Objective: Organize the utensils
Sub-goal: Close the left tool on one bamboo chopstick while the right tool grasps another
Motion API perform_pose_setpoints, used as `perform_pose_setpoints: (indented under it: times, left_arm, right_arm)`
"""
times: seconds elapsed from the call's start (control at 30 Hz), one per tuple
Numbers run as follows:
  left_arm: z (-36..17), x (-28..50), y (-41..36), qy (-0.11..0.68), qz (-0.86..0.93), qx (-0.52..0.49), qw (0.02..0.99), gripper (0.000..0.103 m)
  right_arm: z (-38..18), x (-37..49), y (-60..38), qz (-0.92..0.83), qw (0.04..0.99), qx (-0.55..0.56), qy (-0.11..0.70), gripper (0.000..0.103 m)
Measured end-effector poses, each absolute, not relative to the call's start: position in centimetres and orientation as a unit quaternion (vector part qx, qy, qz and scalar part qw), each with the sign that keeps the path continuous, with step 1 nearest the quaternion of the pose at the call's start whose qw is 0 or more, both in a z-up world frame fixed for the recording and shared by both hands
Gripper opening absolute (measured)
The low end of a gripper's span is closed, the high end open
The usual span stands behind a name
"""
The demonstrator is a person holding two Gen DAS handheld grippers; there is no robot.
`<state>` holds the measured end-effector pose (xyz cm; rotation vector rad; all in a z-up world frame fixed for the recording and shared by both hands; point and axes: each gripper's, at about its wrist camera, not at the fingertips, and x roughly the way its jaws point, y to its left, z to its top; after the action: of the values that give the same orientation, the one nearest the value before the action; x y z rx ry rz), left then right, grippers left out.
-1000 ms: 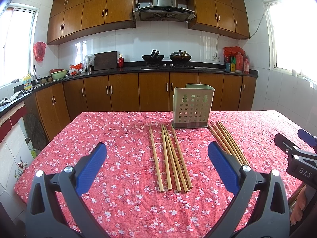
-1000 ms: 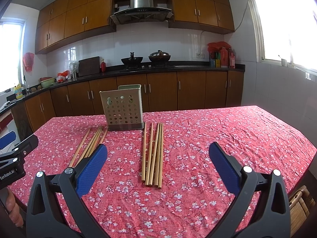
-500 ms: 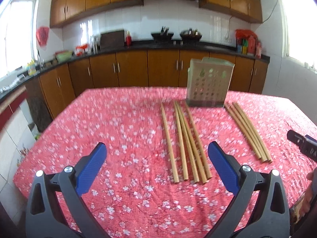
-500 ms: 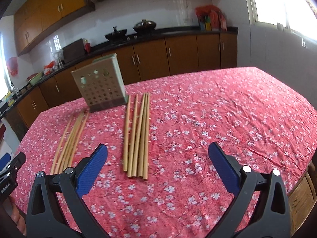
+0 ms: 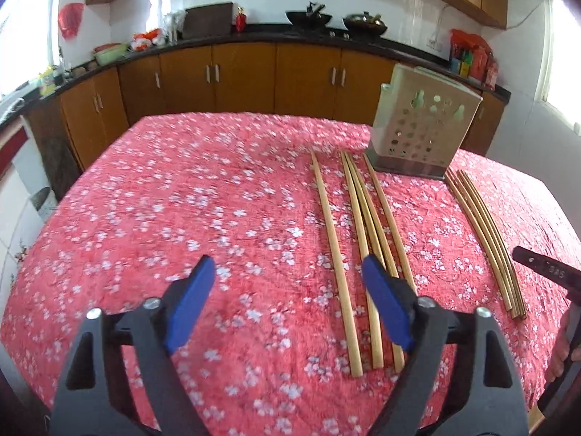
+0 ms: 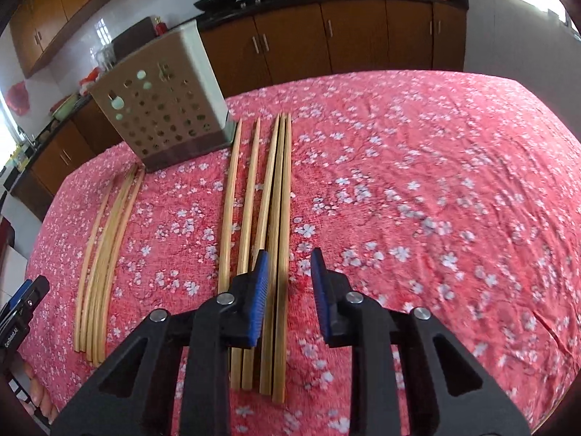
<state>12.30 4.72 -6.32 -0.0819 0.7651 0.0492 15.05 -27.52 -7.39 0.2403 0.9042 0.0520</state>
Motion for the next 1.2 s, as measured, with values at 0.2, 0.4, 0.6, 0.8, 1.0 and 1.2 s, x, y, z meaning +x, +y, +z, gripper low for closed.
perform_pose_setpoints:
  times: [0.2, 0.4, 0.6, 0.8, 1.0, 1.2]
  left_arm:
    - [-7.5, 14.5, 4.4, 0.408, 0.003, -0.040, 0.912, 0.063]
    - [-8.3, 15.9, 4.0, 0.435, -0.019, -0.044, 0.899, 0.048]
    - [-8.7, 17.1, 3.5, 0.448, -0.028, -0.036, 0.893, 0.033]
    - [-8.7, 18.0, 3.1, 0.448, -0.015, -0.004, 0.894, 0.009]
    - [-8.8, 20.6, 5.6, 0.447, 0.018, -0.008, 0.894, 0.008]
    - [-8.9, 21.3, 6.7, 0.436, 0.017, 0.004, 0.900, 0.009]
  right_arm:
    - [-7.6, 15.3, -28.1, 0.017, 0.892, 0.109, 0.438, 0.017]
    - [-7.9, 15.8, -28.3, 0.011, 0.891, 0.104, 0.441, 0.017]
    - [-8.2, 15.9, -27.4, 0.009, 0.897, 0.064, 0.436, 0.017]
    - [-8.3, 16.5, -28.5, -0.007, 0.900, 0.062, 0.432, 0.008]
    - [-8.5, 18.2, -30.5, -0.030, 0.901, 0.073, 0.427, 0.008]
    - [-8.8, 19.6, -31.3, -0.034, 0.902, 0.090, 0.421, 0.008]
